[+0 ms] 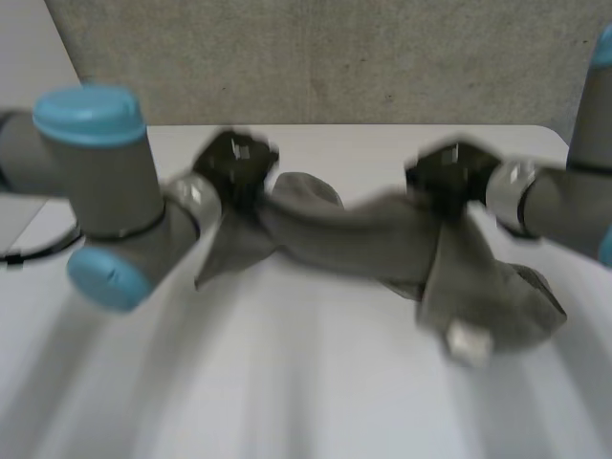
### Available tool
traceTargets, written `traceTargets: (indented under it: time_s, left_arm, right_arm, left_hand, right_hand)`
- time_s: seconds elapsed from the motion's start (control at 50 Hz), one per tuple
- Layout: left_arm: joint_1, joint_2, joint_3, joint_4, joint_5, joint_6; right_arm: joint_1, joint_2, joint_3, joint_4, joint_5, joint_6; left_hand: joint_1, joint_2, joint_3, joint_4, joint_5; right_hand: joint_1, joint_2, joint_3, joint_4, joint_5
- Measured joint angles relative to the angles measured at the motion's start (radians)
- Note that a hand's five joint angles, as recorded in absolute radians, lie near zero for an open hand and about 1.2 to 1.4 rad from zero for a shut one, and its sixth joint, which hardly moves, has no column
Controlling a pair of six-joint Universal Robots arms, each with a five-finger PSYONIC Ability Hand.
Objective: Fold the towel.
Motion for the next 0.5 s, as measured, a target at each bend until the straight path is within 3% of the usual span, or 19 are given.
traceTargets:
  time_s: [0.06, 0.14, 0.24, 0.38, 0.5]
  left_arm:
    - [-0.003, -0.048, 0.157, 0.024, -0.051, 0.0]
    - [-0.005, -0.111, 0.418, 0.077, -0.135, -0.02]
    - [-0.002, -0.023, 0.605, 0.202, -0.194, -0.155]
    - [0.015, 0.093, 0.446, 0.267, -0.188, -0.234]
    - [0.041, 0.15, 0.032, 0.291, -0.094, -0.235]
  right_arm:
    - [0.01, -0.01, -0.097, -0.134, 0.004, 0.031]
    - [0.011, -0.085, -0.15, -0.469, 0.008, 0.131]
    - [0.003, -0.183, -0.093, -0.755, 0.003, 0.278]
    - [0.002, -0.201, 0.005, -0.707, -0.072, 0.345]
    - [0.006, -0.155, 0.153, -0.572, -0.207, 0.261]
  left_hand:
    - [0.0, 0.0, 0.0, 0.0, 0.001]
    - [0.0, 0.0, 0.0, 0.0, 0.004]
    - [0.0, 0.0, 0.0, 0.0, 0.007]
    - [0.0, 0.0, 0.0, 0.0, 0.009]
    - [0.003, 0.003, 0.0, 0.0, 0.013]
  right_hand:
    - [0.0, 0.0, 0.003, 0.0, 0.0]
    - [0.0, 0.0, 0.005, 0.0, 0.0]
    - [0.0, 0.0, 0.006, 0.0, 0.0]
    - [0.0, 0.0, 0.006, 0.0, 0.0]
    - [0.002, 0.0, 0.006, 0.0, 0.0]
